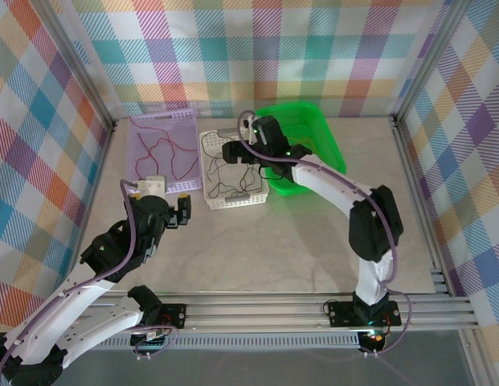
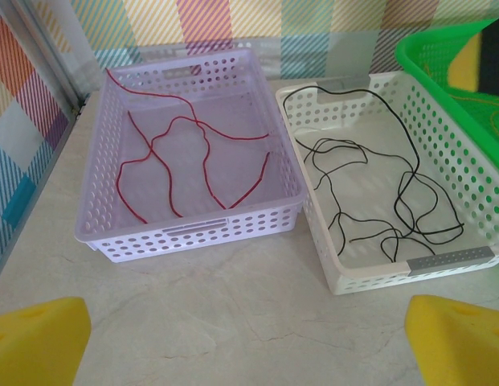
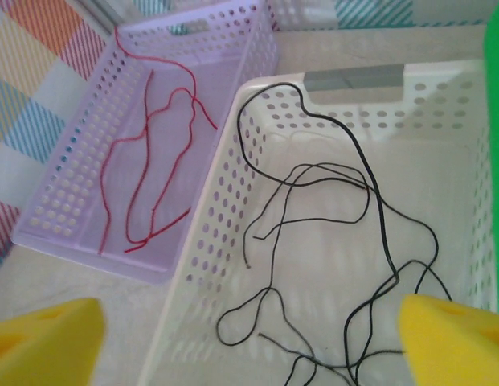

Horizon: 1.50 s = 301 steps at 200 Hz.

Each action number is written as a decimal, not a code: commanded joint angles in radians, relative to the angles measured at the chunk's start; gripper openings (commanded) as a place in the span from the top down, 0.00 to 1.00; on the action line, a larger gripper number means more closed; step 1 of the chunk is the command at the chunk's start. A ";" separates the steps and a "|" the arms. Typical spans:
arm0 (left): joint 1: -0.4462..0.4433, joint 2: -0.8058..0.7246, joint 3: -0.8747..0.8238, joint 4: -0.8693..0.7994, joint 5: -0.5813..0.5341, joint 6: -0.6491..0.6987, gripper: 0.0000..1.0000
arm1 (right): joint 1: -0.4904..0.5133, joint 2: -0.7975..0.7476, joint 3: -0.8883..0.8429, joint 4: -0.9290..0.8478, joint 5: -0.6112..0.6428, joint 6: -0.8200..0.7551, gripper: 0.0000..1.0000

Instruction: Untangle the cables

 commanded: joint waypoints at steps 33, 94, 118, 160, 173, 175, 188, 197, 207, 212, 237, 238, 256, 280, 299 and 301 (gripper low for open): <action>0.011 0.002 -0.032 0.027 -0.069 -0.004 0.00 | -0.009 -0.366 -0.300 0.220 0.166 -0.156 0.00; 0.011 0.022 -0.181 0.200 -0.182 0.051 0.00 | -0.185 -0.664 -0.602 0.046 0.388 -0.196 0.00; 0.021 0.107 -0.236 0.257 -0.160 0.029 0.00 | -0.314 -0.729 -0.759 0.130 0.413 -0.234 0.00; 0.157 0.282 -0.263 0.320 -0.020 -0.019 0.00 | -0.428 -0.709 -1.020 0.472 0.508 -0.295 0.00; 0.198 0.324 -0.276 0.356 -0.030 -0.002 0.00 | -0.453 -0.653 -1.051 0.555 0.488 -0.345 0.00; 0.202 0.330 -0.277 0.363 -0.038 -0.002 0.00 | -0.455 -0.642 -1.055 0.570 0.494 -0.345 0.00; 0.258 0.342 -0.294 0.443 -0.022 0.051 0.00 | -0.482 -0.578 -1.079 0.624 0.457 -0.339 0.00; 0.298 0.336 -0.320 0.502 0.005 0.085 0.00 | -0.493 -0.534 -1.097 0.669 0.419 -0.339 0.00; 0.345 0.336 -0.332 0.551 0.020 0.108 0.00 | -0.498 -0.485 -1.125 0.764 0.389 -0.369 0.00; 0.362 0.340 -0.336 0.572 0.021 0.115 0.00 | -0.499 -0.464 -1.135 0.799 0.386 -0.382 0.00; 0.443 0.384 -0.367 0.707 0.126 0.138 0.00 | -0.529 -0.385 -1.159 0.970 0.324 -0.400 0.00; 0.446 0.386 -0.371 0.716 0.133 0.138 0.00 | -0.530 -0.379 -1.161 0.979 0.324 -0.399 0.00; 0.471 0.431 -0.429 0.868 0.150 0.152 0.00 | -0.581 -0.356 -1.129 0.925 0.241 -0.360 0.00; 0.497 0.500 -0.481 1.070 0.151 0.127 0.00 | -0.624 -0.319 -1.194 1.058 0.122 -0.363 0.00; 0.504 0.583 -0.504 1.229 0.119 0.125 0.00 | -0.620 -0.311 -1.194 1.085 0.141 -0.357 0.00; 0.506 0.594 -0.507 1.245 0.120 0.121 0.00 | -0.621 -0.304 -1.198 1.107 0.142 -0.359 0.00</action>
